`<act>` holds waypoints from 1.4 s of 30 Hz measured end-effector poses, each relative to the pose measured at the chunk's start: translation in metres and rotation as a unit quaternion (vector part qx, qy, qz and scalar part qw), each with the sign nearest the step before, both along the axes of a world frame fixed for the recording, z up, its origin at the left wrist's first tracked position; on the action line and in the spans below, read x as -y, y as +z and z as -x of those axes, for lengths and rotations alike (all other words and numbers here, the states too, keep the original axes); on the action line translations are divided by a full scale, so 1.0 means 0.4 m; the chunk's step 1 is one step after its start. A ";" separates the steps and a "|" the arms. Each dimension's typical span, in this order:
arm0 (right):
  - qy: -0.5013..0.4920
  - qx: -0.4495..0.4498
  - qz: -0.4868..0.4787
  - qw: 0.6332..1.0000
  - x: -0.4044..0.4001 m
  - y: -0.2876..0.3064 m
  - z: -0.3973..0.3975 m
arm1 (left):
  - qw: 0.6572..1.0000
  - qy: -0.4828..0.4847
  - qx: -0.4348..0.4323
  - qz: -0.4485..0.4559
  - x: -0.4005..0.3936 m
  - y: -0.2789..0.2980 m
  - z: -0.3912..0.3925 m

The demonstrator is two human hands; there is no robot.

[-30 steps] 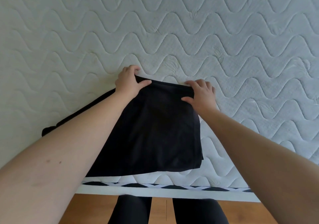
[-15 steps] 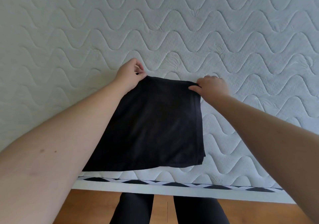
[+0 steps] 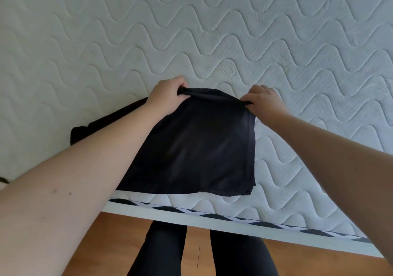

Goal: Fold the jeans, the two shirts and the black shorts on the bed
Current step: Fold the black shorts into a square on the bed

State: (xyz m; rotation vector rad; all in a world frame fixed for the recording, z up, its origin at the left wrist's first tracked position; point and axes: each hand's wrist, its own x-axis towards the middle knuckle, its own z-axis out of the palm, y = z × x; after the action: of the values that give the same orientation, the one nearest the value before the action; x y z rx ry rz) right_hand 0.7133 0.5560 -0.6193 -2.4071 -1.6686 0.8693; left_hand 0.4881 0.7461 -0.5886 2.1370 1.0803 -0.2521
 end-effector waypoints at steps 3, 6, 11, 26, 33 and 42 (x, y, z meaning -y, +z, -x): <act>0.059 0.037 -0.076 0.995 0.047 0.003 0.020 | 0.998 -0.050 0.010 -0.039 0.039 0.038 0.033; 0.139 0.099 -0.101 0.980 0.087 0.021 0.034 | 0.994 -0.095 0.022 -0.050 0.075 0.059 0.068; 0.156 0.141 -0.121 0.970 0.147 0.038 0.081 | 0.991 -0.118 0.044 -0.041 0.165 0.042 0.141; 0.131 0.176 -0.095 0.971 0.306 0.010 0.234 | 0.953 -0.233 0.066 -0.181 0.364 -0.055 0.327; 0.098 0.178 -0.037 0.978 0.341 -0.010 0.276 | 0.958 -0.252 -0.019 -0.137 0.416 -0.093 0.356; -0.111 0.147 0.018 0.983 0.322 -0.007 0.411 | 0.972 -0.225 0.048 -0.052 0.370 -0.077 0.351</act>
State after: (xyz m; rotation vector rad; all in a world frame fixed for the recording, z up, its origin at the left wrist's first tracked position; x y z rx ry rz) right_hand 0.5489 0.4272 -0.6220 -2.7903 -1.4336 0.5385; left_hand 0.3477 0.5982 -0.6193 2.4456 0.5534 -0.3026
